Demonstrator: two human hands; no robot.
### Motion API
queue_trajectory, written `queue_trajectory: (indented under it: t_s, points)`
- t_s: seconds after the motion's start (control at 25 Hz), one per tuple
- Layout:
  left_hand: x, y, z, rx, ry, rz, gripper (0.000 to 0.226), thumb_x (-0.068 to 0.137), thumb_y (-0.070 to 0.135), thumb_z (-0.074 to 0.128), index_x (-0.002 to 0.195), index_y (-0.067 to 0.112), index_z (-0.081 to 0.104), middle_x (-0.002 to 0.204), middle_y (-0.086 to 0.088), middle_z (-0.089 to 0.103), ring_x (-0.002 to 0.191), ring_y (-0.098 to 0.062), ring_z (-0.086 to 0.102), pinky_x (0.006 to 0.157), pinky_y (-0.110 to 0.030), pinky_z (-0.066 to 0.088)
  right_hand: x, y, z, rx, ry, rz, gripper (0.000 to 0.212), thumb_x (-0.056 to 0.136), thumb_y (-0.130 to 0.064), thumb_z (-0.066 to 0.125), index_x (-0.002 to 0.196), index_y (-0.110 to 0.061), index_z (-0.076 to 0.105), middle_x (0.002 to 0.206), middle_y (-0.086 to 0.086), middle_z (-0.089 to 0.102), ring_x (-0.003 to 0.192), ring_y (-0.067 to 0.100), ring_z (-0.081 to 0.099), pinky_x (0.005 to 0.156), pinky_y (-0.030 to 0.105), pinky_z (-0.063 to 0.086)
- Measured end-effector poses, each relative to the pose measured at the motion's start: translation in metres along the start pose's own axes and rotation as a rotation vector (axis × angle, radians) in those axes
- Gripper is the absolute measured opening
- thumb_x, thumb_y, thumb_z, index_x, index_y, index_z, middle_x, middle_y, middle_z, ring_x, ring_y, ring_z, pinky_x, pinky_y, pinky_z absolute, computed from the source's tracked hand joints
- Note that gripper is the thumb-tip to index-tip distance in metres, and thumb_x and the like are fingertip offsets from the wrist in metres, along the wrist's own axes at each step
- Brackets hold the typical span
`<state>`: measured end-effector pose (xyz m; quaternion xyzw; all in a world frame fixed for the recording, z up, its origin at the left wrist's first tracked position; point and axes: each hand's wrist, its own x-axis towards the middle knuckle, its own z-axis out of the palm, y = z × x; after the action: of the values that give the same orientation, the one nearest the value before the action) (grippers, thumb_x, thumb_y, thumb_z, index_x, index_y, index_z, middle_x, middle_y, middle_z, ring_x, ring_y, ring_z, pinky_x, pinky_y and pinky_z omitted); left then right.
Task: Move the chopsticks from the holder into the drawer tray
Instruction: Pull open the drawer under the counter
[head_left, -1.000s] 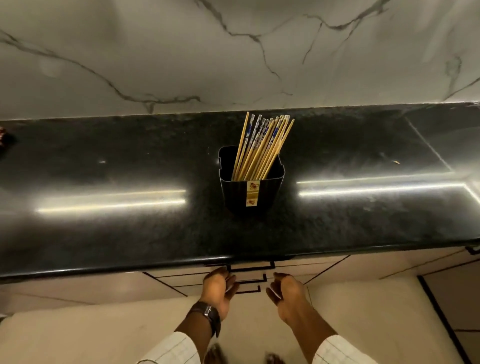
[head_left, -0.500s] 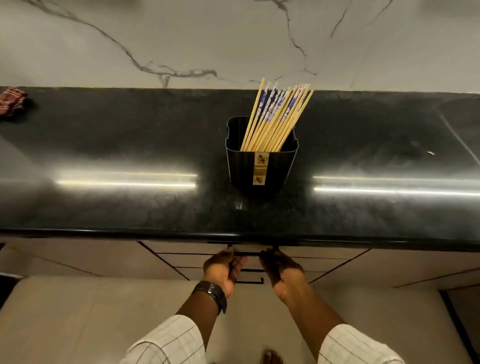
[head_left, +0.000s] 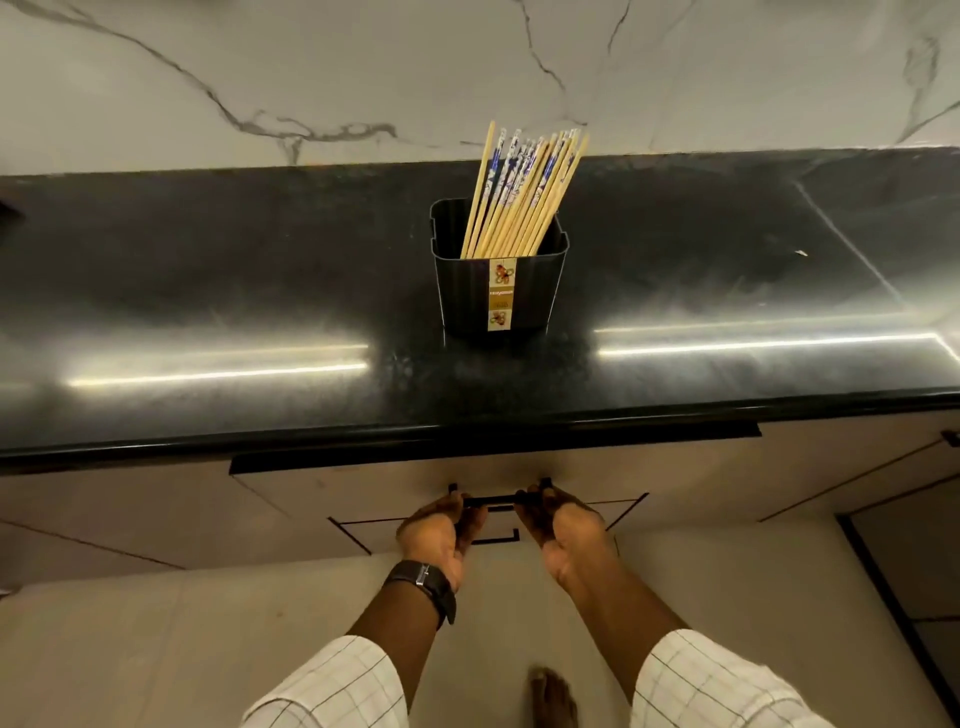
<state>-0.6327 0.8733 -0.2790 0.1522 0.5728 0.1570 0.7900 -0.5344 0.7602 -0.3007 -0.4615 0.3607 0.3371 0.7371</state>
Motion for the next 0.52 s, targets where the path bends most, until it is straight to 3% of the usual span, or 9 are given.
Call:
queue_trajectory:
  t_s: [0.16, 0.32, 0.52]
  points:
    - [-0.008, -0.018, -0.026, -0.007, 0.025, -0.028, 0.025, 0.095, -0.021, 0.048, 0.090, -0.005, 0.067, 0.100, -0.025, 0.069, 0.089, -0.040, 0.067, 0.058, -0.043, 0.061, -0.012, 0.015, -0.030, -0.012, 0.026, -0.022, 0.026, 0.103, 0.004, 0.049, 0.125, 0.007, 0.061, 0.110, 0.027, 0.070, 0.093, 0.038, 0.071, 0.063, 0.042, 0.062]
    - [-0.022, -0.037, -0.049, -0.022, 0.038, -0.023, 0.020, 0.091, -0.022, 0.055, 0.086, -0.007, 0.068, 0.091, -0.025, 0.070, 0.079, -0.037, 0.068, 0.047, -0.037, 0.062, -0.026, 0.031, -0.055, -0.003, 0.046, -0.029, 0.025, 0.102, 0.003, 0.052, 0.124, 0.008, 0.062, 0.113, 0.032, 0.069, 0.092, 0.040, 0.070, 0.071, 0.046, 0.060]
    - [-0.041, -0.042, -0.065, 0.020, 0.001, -0.027, 0.019, 0.091, -0.022, 0.055, 0.091, -0.007, 0.067, 0.096, -0.025, 0.069, 0.081, -0.038, 0.066, 0.062, -0.044, 0.058, -0.046, 0.040, -0.071, 0.025, 0.055, -0.045, 0.020, 0.102, 0.004, 0.052, 0.116, 0.010, 0.065, 0.100, 0.030, 0.072, 0.084, 0.040, 0.071, 0.062, 0.042, 0.061]
